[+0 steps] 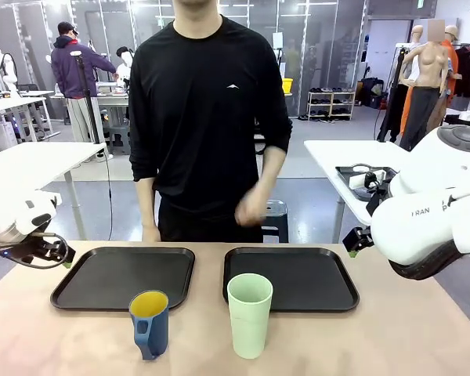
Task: Sort and store the cups by type.
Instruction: Pick up the Reusable plastic cup.
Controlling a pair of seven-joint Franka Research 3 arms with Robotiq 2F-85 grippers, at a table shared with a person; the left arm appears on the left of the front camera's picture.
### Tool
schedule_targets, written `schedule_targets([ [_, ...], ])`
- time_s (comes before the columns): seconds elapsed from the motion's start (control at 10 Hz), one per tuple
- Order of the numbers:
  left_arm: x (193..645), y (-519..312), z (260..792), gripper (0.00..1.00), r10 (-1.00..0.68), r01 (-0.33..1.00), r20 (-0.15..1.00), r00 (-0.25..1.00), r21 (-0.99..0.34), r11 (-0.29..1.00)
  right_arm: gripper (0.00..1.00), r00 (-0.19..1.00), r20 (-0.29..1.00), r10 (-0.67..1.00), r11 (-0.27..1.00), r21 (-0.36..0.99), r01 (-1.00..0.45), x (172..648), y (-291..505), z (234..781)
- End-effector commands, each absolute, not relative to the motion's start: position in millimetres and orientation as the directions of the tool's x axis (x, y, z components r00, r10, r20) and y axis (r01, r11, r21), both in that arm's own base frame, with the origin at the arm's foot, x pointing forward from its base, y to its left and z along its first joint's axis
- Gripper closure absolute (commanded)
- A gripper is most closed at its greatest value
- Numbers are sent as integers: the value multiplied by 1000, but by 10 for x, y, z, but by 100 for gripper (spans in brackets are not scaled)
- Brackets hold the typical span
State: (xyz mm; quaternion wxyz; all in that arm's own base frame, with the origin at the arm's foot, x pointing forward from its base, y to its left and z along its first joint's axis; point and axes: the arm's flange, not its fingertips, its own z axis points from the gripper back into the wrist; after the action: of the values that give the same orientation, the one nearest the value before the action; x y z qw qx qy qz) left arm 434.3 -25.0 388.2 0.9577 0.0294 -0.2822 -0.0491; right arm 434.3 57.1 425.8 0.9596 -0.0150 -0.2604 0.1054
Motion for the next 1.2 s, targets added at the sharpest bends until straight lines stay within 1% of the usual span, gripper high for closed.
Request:
schedule_targets([
  [0.0,4335,-250,3885,0,-111,77,538,835,84,993,0,841,496,214,977,-86,-197,4342,577,4258],
  [1.1,4335,-250,3885,0,-111,77,538,835,84,993,0,841,496,214,977,-86,-197,4342,577,4258],
])
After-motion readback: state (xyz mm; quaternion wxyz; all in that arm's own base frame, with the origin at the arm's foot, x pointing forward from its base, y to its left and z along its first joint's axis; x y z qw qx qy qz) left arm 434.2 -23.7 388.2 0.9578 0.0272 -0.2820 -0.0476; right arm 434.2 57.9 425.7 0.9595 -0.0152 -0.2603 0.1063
